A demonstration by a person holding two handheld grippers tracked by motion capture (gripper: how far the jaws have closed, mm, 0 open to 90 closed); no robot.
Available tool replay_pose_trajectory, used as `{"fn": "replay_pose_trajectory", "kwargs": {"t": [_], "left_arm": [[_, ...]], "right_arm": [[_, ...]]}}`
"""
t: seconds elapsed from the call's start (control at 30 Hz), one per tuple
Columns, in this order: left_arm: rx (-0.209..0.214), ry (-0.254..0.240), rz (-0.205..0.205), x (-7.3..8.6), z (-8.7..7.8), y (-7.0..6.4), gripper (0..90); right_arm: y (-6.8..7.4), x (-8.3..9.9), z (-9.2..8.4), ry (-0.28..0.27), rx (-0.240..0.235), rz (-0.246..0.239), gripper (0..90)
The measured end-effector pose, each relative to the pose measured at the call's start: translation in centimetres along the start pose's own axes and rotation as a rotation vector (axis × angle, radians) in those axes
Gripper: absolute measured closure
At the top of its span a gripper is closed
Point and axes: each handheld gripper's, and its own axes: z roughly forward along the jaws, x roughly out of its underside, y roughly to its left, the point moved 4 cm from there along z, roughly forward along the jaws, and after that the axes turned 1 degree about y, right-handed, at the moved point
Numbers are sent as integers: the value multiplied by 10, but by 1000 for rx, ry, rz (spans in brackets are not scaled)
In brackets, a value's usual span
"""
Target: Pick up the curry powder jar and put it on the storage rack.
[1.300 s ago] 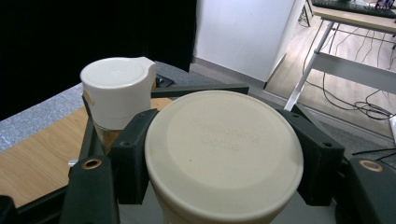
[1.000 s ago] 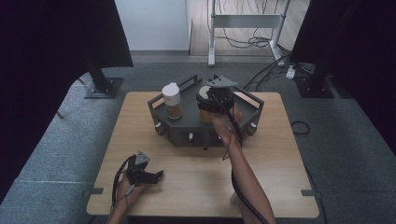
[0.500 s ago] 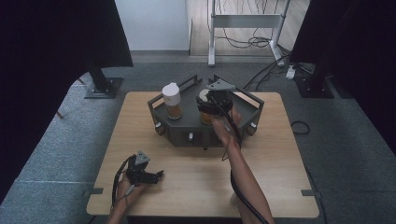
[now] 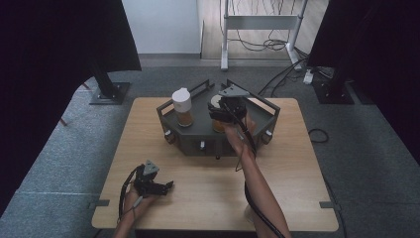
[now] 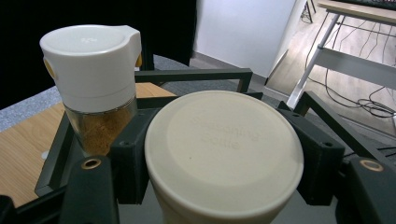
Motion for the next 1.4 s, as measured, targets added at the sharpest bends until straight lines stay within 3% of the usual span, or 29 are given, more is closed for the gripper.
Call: {"fn": "replay_pose_trajectory", "kwargs": {"t": [0.3,0.47,0.9,1.4], "left_arm": [[0,0,0,0,0,0,40],[1,-1,1,0,0,0,40],[1,0,2,0,0,0,40],[1,0,1,0,0,0,40]], "right_arm": [[-3,0,-1,4,-8,7,318],[-2,-2,-1,5,9,-5,249],[-2,-1,-11,-24,-7,-25,179],[-9,-1,-25,-35,-6,-33,170]]}}
